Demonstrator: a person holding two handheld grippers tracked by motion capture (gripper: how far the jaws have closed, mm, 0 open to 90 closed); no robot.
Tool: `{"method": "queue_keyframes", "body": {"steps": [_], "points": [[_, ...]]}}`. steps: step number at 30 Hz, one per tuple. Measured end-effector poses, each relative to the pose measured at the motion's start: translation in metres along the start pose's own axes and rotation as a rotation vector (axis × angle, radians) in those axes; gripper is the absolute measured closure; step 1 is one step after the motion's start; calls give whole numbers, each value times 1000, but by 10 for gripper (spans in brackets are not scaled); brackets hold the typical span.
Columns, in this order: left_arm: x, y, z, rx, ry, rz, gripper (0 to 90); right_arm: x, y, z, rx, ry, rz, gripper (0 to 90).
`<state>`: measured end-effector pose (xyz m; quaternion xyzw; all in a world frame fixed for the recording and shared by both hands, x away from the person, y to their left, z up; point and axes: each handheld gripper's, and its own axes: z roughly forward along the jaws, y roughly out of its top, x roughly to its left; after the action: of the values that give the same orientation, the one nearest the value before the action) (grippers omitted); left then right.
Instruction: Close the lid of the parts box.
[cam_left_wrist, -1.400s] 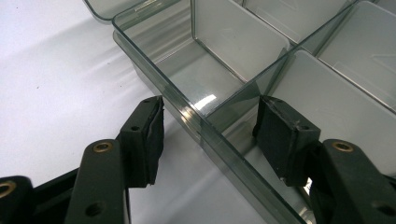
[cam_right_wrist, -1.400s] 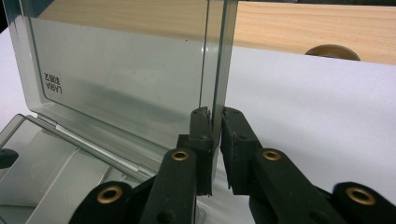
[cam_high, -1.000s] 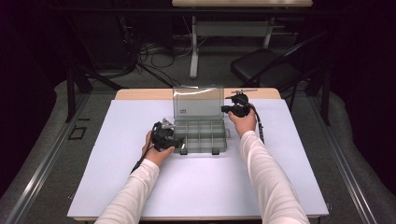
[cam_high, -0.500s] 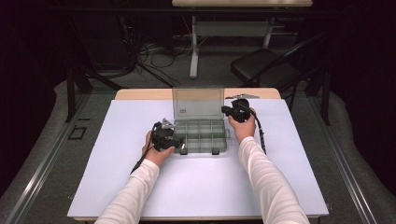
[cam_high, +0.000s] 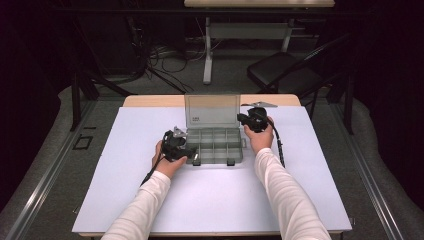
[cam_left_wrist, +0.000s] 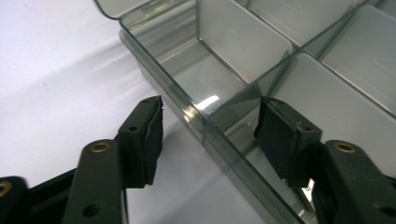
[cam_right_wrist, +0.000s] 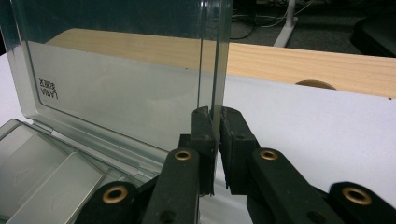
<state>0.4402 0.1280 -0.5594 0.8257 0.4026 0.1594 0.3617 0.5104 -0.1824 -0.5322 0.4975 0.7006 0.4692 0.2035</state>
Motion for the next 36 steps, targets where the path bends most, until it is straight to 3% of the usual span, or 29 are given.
{"method": "queue_keyframes", "body": {"steps": [6, 12, 18, 22, 26, 32, 36], "points": [[3, 6, -14, -40, -5, -37, 346, 0, 0, 0, 0, -2, -4, 852], [8, 17, -24, -70, 3, -48, 336, 1, 0, 0, -3, -4, -2, 852], [16, 35, -35, -91, -28, -68, 344, 0, -1, 0, -3, -3, -2, 852], [21, 49, -40, -91, -25, -84, 345, 0, -1, 0, -4, -3, -3, 852], [25, 62, -44, -83, 8, -82, 344, 0, -1, 0, -4, -2, -1, 852], [35, 83, -47, -112, -23, -111, 345, 0, -1, 0, -4, -2, -2, 852], [43, 98, -52, -127, -5, -120, 346, 0, -1, 0, -5, -2, -2, 852]]}}
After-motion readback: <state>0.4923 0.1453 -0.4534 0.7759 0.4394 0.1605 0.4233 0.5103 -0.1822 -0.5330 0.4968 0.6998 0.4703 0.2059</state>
